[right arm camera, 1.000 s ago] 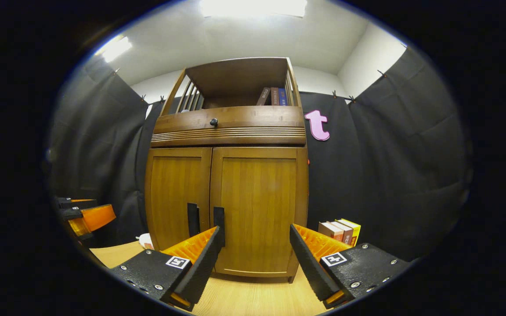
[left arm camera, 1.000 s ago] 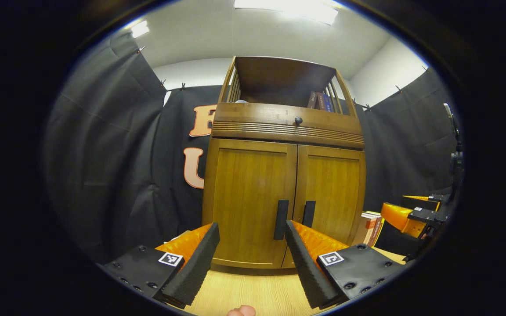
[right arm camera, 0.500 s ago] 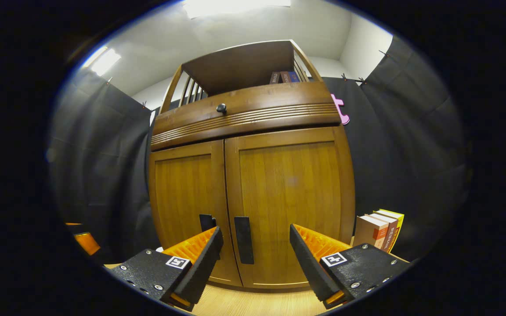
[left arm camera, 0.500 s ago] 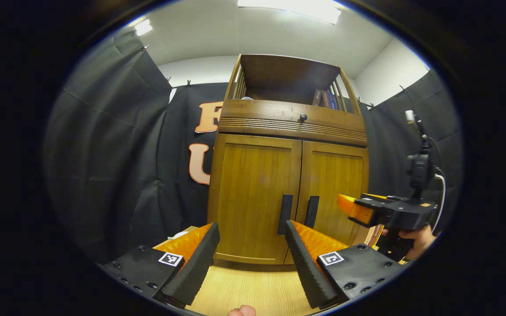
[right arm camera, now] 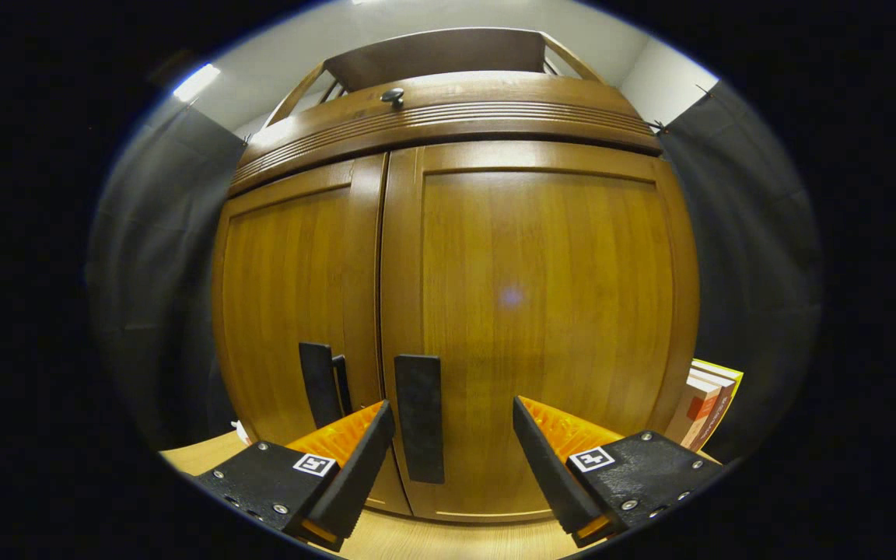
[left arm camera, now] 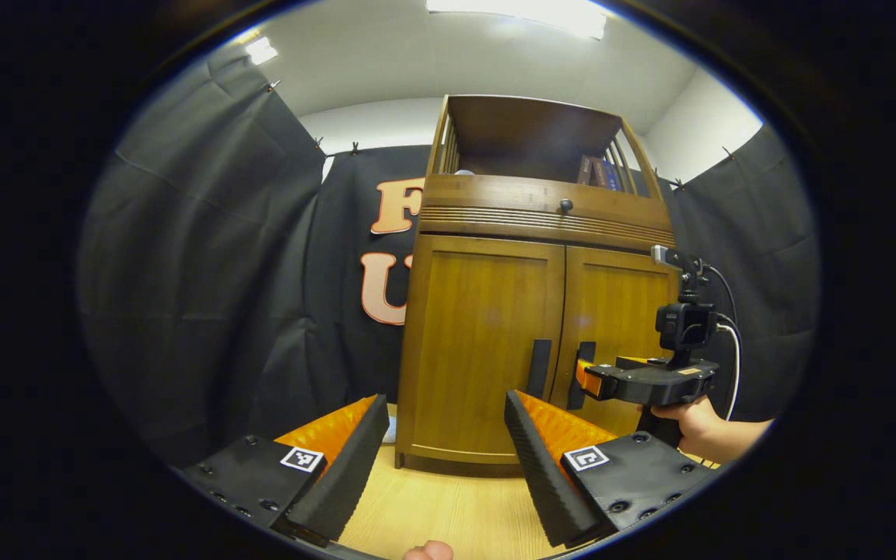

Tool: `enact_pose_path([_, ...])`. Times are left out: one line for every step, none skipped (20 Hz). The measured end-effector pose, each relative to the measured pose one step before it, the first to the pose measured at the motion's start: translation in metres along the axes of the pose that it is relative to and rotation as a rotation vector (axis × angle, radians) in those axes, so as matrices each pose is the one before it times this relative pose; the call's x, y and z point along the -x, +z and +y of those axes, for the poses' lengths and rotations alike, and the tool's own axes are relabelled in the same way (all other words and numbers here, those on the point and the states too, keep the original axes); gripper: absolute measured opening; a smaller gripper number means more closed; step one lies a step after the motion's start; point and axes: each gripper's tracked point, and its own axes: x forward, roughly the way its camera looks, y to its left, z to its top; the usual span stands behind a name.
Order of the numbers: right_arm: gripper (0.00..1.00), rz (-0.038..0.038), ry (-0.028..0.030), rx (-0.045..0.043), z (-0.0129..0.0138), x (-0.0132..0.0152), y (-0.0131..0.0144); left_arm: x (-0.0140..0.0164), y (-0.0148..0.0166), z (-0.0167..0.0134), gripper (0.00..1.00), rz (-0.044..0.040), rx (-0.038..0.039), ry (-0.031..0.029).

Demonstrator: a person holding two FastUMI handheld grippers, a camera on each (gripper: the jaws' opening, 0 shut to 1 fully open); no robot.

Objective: Open the right door of the double-door shoe cabinet with the right hand, and open the left door with the left hand.

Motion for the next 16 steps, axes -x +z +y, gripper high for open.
enact_pose_path([0.97,0.00599,0.00223,0.00788,0.0032,-0.00471,-0.00264,-0.0017,-0.00002,0.00451,0.92,0.00133,-0.00035,0.00704])
enact_pose_path([0.93,0.0019,0.00055,0.00499,0.00301,-0.00362,-0.00158,-0.00098,-0.00036,0.00325,0.92,0.0002,0.00009,0.00713])
enact_pose_path([0.94,0.00146,-0.00504,0.00543,0.0012,-0.00321,-0.00131,-0.00171,0.00069,0.00271,0.92,0.00001,-0.00004,0.00454])
enact_pose_path([0.89,0.00144,-0.00721,0.00435,0.00083,-0.00315,-0.00082,-0.00162,0.00044,0.0013,0.92,-0.0014,-0.00034,0.00326])
enact_pose_path([0.93,0.00176,-0.00642,0.00289,0.00058,-0.00239,-0.00133,-0.00146,0.00069,0.00119,0.92,-0.00339,-0.00079,0.00172])
enact_pose_path([0.88,0.00381,-0.00117,0.00004,0.00088,-0.00284,-0.00196,-0.00011,0.00022,0.00098,0.92,-0.0024,-0.00169,0.00107])
enact_pose_path([0.91,0.00709,0.00094,-0.00122,0.00204,-0.00358,-0.0014,-0.00148,0.00062,-0.00018,0.92,-0.0014,-0.00131,-0.00041])
enact_pose_path([0.88,0.01009,-0.00075,0.00138,0.00024,-0.00247,-0.00291,-0.00096,-0.00037,-0.0003,0.92,-0.00089,-0.00075,-0.00071])
enact_pose_path([0.87,0.00601,-0.00787,0.00461,-0.00119,-0.00332,-0.00121,-0.00121,-0.00035,-0.00024,0.92,-0.00032,0.00032,-0.00052])
enact_pose_path([0.83,0.00242,-0.01392,0.0054,-0.00184,-0.00343,-0.00141,-0.00185,-0.00065,0.00053,0.92,0.00059,0.0013,0.0])
enact_pose_path([0.87,0.00779,-0.00886,-0.00041,-0.00151,-0.00175,-0.00179,-0.00124,-0.00166,-0.00001,0.92,0.00379,0.00044,-0.00005])
enact_pose_path([0.69,-0.01109,-0.01285,-0.00816,0.00032,-0.00106,0.00242,-0.001,-0.00088,-0.00068,0.92,0.00218,-0.00133,0.00034])
enact_pose_path([0.74,0.00029,0.00012,0.00191,0.00205,-0.00059,-0.0022,-0.00115,0.00033,0.00096,0.92,0.0005,-0.00276,0.00352])
enact_pose_path([0.69,-0.00565,0.00065,0.00307,0.00211,0.00211,-0.00029,-0.00133,-0.0002,0.00195,0.93,-0.00121,-0.00045,0.0047])
enact_pose_path([0.6,-0.00306,0.02576,-0.00461,0.00818,-0.002,-0.0019,-0.00042,0.00236,0.00008,0.93,-0.00175,0.00127,-0.0003])
enact_pose_path([0.52,0.01107,0.00914,-0.00471,0.00405,-0.00275,-0.00351,-0.00066,0.00103,-0.00025,0.93,-0.00483,-0.00055,0.00068])
